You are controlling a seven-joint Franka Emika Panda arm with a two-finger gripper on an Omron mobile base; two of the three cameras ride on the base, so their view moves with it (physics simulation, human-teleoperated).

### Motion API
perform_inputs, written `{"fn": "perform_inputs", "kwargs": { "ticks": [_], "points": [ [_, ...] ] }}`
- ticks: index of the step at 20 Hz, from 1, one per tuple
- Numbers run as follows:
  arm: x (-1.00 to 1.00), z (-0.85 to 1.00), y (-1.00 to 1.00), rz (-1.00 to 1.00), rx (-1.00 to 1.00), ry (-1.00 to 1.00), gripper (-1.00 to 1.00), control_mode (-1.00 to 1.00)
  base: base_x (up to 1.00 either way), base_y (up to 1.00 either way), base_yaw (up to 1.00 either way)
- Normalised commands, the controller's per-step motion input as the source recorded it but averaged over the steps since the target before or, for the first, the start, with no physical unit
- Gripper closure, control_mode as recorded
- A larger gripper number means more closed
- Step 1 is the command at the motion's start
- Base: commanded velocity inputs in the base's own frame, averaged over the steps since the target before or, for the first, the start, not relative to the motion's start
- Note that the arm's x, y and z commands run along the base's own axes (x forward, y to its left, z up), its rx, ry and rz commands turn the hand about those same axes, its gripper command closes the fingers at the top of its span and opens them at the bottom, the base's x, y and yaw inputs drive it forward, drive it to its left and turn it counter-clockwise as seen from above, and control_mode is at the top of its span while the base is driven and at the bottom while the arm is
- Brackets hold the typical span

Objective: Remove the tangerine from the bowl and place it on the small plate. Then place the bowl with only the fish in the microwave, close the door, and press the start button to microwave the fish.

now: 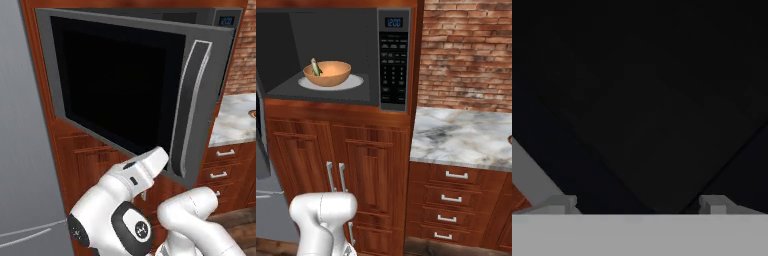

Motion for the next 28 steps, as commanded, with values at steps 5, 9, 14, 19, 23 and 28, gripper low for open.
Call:
{"fn": "perform_inputs", "kwargs": {
  "ticks": [5,9,14,19,23,28],
  "points": [
    [0.62,0.24,-0.64,0.17,0.07,0.02,-1.0,-1.0,0.0,0.0,0.0],
    [0.75,0.19,-0.47,0.25,0.05,0.04,-1.0,-1.0,0.0,0.0,0.0],
    [0.75,0.16,-0.33,0.26,0.03,0.1,-1.0,-1.0,0.0,0.0,0.0],
    [0.78,0.13,-0.04,0.18,0.0,0.26,-1.0,-1.0,0.0,0.0,0.0],
    [0.79,0.17,-0.02,0.17,0.0,0.29,-1.0,-1.0,0.0,0.0,0.0],
    [0.77,0.05,-0.06,0.15,0.02,0.23,-1.0,-1.0,0.0,0.0,0.0]
  ]
}}
